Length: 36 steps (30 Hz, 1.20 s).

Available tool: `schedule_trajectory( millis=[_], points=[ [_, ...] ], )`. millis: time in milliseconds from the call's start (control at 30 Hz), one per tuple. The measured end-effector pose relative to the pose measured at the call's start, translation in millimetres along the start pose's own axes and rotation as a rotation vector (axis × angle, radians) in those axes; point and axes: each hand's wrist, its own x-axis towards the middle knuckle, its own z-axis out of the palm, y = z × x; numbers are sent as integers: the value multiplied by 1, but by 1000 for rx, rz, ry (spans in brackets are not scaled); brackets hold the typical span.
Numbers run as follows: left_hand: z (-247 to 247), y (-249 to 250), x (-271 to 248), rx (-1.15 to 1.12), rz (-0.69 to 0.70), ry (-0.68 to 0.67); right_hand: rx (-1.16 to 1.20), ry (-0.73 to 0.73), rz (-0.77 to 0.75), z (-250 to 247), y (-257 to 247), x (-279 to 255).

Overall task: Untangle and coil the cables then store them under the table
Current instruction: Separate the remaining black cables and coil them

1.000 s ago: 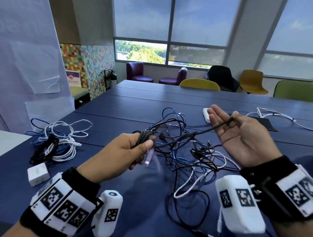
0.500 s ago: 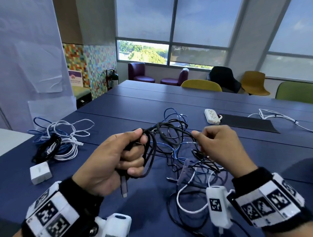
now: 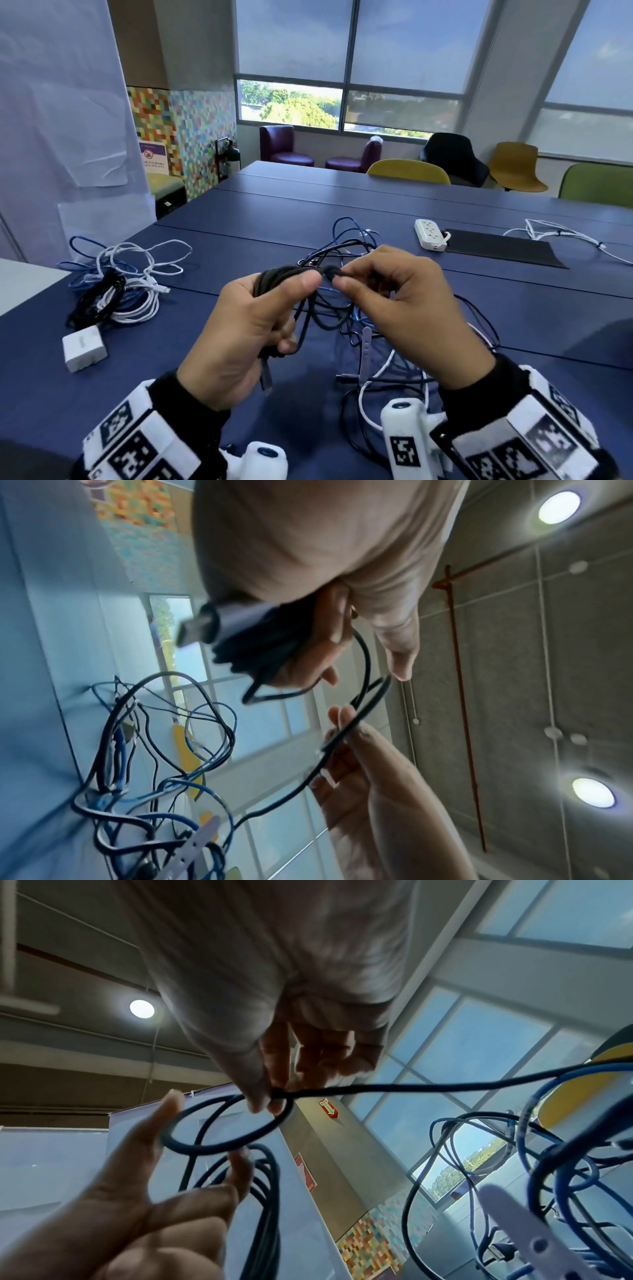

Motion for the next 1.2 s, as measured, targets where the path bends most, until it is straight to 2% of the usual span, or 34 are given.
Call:
schedule_trajectory(
  millis=[133, 267, 367, 500, 600, 700, 767, 933, 1100, 1200],
  points=[
    [3, -4, -1, 160, 192, 141, -32, 75, 55, 5, 2, -3],
    [6, -8, -3, 276, 350, 276, 116, 82, 136, 5, 1, -4],
    [10, -10, -1, 75, 267, 347, 235, 26, 152, 7, -4, -6],
    [14, -4, 1, -236, 51, 226, 539, -65, 287, 8, -8, -8],
    [16, -1, 0, -314, 29, 145, 812, -135, 403, 7, -12, -9],
    [19, -3, 0, -277, 44, 124, 988, -176, 525, 5, -14, -7],
    [20, -4, 1, -237, 46, 122, 988, -216, 546, 2, -15, -5],
    [19, -2, 2, -162, 50, 58, 907, -291, 476, -7, -13, 0],
    [6, -3, 3, 40, 32, -86, 403, -224, 303, -23, -13, 13],
    [7, 0, 2, 175, 43, -178, 459, -222, 397, -27, -18, 20]
  ],
)
